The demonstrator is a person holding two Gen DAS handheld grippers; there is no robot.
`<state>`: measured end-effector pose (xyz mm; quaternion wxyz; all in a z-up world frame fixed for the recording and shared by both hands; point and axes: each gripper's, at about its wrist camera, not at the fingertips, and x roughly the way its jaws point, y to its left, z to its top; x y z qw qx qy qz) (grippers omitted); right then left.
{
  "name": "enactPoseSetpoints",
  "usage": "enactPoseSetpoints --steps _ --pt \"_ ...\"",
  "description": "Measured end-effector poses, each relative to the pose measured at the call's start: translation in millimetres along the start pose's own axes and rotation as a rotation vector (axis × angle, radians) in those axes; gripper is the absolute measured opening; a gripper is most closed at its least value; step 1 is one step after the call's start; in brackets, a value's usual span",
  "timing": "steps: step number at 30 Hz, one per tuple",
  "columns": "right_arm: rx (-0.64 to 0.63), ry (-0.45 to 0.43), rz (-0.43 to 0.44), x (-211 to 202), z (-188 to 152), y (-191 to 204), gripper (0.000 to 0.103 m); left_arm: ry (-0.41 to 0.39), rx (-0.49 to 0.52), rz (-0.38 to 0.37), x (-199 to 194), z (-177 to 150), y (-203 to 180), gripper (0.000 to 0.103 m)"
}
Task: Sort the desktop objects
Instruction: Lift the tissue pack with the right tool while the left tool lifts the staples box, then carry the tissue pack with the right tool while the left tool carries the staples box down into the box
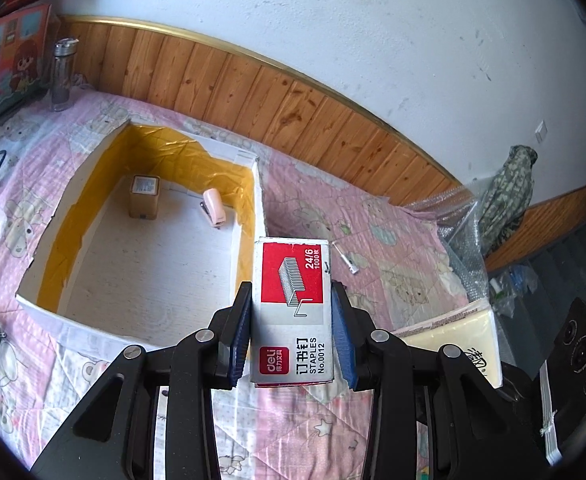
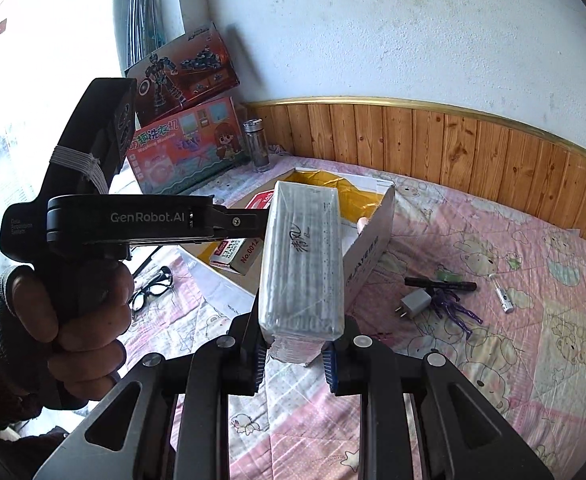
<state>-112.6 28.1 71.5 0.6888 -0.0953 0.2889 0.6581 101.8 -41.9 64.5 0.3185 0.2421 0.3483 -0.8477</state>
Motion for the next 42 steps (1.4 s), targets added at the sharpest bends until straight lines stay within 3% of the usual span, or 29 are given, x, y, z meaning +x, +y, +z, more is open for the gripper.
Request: enactPoseSetpoints --steps 16,27,42 --pt "-0.095 0.023 0.061 32 40 10 0.024 -0.020 -0.092 0.089 1 30 50 0.038" --pt "-0.146 0.073 0.088 64 62 8 0.024 0.034 -0.141 0.162 22 43 80 0.038" --pt "-0.142 0.232 0.153 124 85 -18 0.024 0.137 -0.192 0.221 54 54 109 0.038"
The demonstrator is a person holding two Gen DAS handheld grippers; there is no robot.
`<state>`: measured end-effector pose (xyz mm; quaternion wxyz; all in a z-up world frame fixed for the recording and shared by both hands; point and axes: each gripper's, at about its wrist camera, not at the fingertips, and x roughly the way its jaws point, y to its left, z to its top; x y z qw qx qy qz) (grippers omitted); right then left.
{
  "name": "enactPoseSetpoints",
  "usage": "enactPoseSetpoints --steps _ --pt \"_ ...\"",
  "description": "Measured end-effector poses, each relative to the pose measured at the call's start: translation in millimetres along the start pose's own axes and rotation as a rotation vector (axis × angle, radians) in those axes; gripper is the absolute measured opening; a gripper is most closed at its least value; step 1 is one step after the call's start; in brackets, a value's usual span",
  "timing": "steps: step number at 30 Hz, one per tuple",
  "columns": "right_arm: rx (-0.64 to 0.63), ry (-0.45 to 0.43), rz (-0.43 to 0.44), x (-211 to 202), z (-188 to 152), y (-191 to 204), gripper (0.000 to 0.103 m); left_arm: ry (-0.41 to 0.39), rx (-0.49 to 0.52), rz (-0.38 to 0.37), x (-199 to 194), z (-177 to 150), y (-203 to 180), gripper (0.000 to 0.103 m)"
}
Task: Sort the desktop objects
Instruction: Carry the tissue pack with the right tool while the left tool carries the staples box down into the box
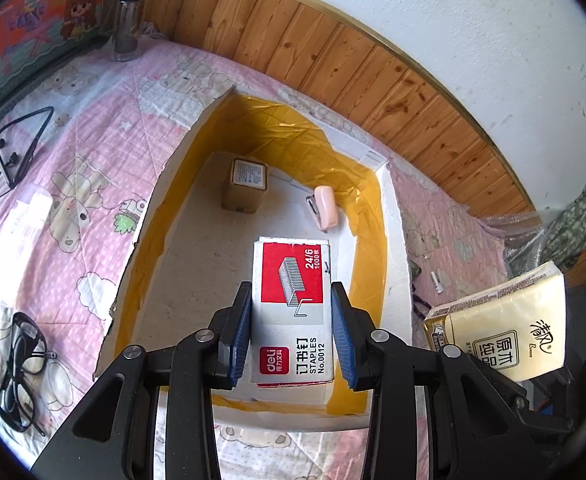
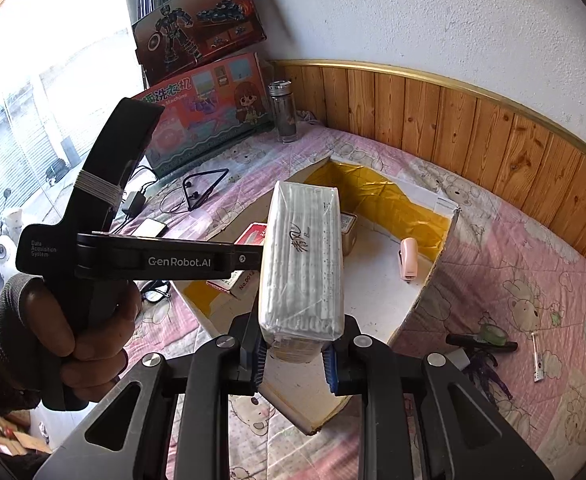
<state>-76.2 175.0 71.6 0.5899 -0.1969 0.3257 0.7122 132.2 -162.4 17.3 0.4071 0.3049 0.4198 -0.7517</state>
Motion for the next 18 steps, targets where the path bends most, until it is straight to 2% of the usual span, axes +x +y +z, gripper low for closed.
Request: enactPoseSetpoints --steps 3,18 --pt "0.012 0.032 0.018 10 6 -11 0.024 0.017 0.001 0.016 6 3 1 0.038" --pt "-0.025 0.179 0.087 50 24 -16 0.024 0.094 -0.055 0.057 30 19 8 0.038"
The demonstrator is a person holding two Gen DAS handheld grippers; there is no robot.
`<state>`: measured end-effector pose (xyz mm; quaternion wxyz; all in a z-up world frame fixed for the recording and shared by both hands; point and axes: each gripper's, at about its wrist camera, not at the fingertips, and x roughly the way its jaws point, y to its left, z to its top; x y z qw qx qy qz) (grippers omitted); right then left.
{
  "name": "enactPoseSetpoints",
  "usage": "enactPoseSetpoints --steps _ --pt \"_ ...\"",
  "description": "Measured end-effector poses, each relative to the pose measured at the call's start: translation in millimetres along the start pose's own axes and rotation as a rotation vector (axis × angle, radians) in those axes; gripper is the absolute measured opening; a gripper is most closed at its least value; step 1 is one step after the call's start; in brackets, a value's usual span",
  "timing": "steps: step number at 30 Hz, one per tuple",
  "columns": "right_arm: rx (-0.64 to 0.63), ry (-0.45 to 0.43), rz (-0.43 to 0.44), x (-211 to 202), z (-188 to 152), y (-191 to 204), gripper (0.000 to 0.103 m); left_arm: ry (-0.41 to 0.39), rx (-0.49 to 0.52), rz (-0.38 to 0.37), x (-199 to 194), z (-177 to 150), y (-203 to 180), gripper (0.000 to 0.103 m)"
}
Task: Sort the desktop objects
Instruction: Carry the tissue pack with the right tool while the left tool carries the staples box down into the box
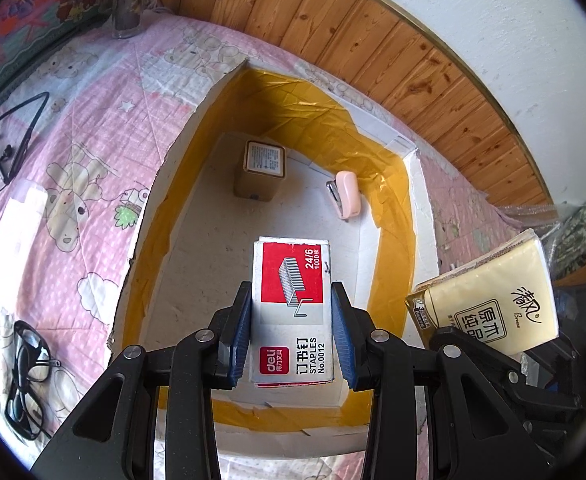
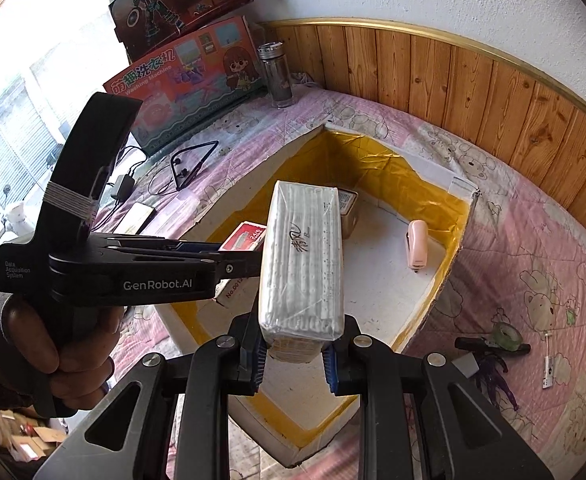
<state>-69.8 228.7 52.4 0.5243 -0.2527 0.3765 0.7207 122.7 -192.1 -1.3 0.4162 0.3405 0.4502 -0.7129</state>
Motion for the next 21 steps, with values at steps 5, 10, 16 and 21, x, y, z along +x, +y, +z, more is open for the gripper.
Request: enactPoseSetpoints --steps 5,10,16,21 --pt "-0.010 0.051 0.020 13 9 -4 0.024 0.019 -0.026 0.007 5 7 2 0.039" --pt "-0.025 0.110 0.030 29 19 -7 0.024 0.035 -0.065 0.019 11 16 6 0.038" --pt "-0.043 0.181 0.028 51 30 -13 0.024 0.052 -0.103 0.040 19 27 10 0.039" --pt "-0.068 0.234 0.029 67 37 -18 0.024 0.067 -0.114 0.071 29 34 14 0.039"
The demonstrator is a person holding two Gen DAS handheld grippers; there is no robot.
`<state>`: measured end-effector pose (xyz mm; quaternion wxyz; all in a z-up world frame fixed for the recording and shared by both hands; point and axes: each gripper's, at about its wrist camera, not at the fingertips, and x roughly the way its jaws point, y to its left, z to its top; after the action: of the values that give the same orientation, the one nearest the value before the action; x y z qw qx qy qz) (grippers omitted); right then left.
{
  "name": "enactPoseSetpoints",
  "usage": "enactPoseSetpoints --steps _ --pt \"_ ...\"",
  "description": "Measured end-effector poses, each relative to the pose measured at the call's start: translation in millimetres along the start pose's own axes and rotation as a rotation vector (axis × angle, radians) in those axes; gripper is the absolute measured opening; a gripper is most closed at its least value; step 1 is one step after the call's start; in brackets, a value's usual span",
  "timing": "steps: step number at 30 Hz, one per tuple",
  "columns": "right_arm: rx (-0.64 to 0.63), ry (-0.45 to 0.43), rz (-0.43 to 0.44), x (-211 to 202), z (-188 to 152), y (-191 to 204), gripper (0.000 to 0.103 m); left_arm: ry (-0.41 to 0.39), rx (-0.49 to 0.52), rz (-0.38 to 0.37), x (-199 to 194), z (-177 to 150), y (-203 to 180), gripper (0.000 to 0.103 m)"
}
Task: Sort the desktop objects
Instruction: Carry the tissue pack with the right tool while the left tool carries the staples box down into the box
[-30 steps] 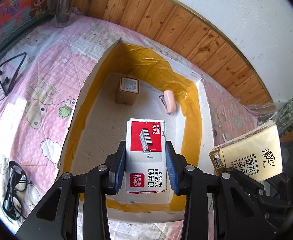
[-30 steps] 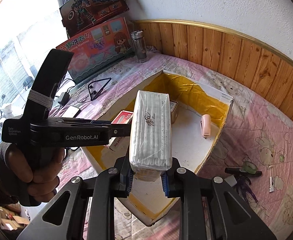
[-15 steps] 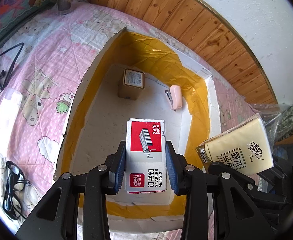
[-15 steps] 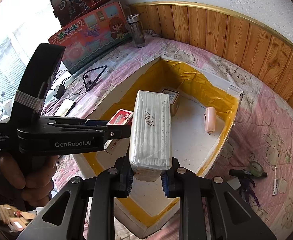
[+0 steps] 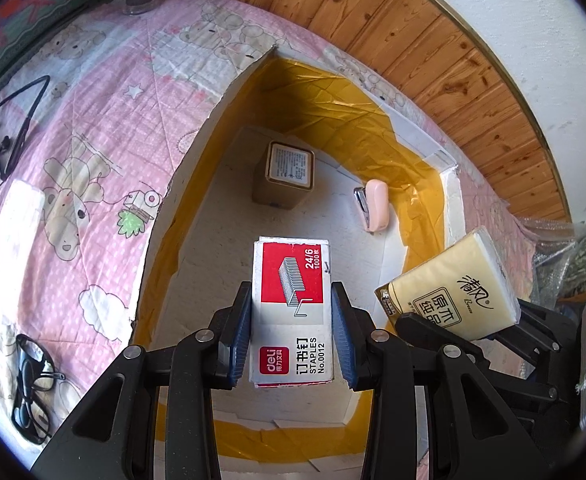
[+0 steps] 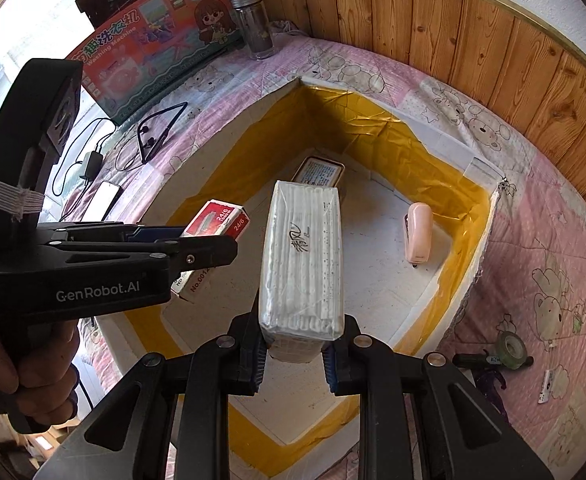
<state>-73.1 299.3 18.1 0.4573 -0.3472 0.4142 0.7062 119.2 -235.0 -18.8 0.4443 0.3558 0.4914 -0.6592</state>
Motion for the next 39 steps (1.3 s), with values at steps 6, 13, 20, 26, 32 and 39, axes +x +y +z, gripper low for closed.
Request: enactPoseSetpoints --steps 6,13,20,26,32,39 --pt "-0.047 0.061 -0.010 17 17 0 0.024 0.028 -0.009 0.048 15 10 4 0.039" --pt "-0.093 0.143 -0.026 41 33 -3 0.024 0.056 -0.004 0.104 29 22 6 0.039" --pt "-0.122 0.206 -0.053 58 46 -8 0.024 0.077 -0.009 0.150 41 31 5 0.039" --pt "-0.153 0.255 -0.096 72 54 -10 0.024 0.117 -0.024 0.196 58 37 6 0.039" --pt "-0.167 0.301 -0.123 86 61 -14 0.024 0.160 -0.064 0.219 75 41 11 0.039" --pt "-0.176 0.352 -0.150 102 64 -22 0.024 0.198 -0.063 0.267 91 40 14 0.039"
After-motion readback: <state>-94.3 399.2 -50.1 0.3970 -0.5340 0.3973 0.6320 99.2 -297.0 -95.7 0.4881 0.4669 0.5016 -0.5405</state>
